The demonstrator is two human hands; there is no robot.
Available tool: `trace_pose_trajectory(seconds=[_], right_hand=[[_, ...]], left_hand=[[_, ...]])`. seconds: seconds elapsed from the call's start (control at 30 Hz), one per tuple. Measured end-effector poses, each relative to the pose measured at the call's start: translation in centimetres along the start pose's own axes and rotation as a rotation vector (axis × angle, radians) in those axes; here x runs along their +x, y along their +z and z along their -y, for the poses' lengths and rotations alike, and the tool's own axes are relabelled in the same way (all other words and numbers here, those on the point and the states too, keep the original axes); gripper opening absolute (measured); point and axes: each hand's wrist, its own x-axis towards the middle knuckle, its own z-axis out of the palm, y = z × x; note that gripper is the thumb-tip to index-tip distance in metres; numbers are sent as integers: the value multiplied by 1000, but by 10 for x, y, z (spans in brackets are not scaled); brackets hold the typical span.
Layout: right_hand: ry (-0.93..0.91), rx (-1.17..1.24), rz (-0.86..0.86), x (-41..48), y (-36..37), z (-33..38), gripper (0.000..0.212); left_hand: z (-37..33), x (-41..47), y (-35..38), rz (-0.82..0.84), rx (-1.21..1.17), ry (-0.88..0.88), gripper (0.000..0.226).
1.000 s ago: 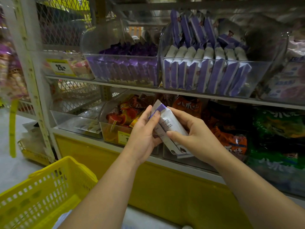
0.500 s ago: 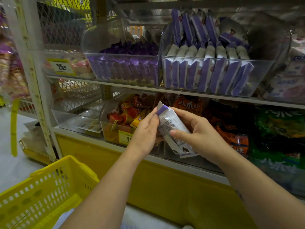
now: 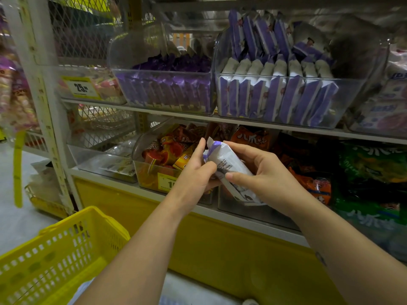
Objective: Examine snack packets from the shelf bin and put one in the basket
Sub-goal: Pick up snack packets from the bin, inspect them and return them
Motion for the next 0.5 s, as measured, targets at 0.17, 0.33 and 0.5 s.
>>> trace_pose_trajectory(seconds=[0.17,0.33,0.5], right_hand=[[-4,-16,30,3,-3,5,57],[69,169,53,6,-11,9,51],[129,305,21,10,-13,11,44]], left_hand=[[0,-2,3,-13,-15,38,88],[4,0,-2,-4,-182,30,104],[8,1,4,-5,-220,14,106]])
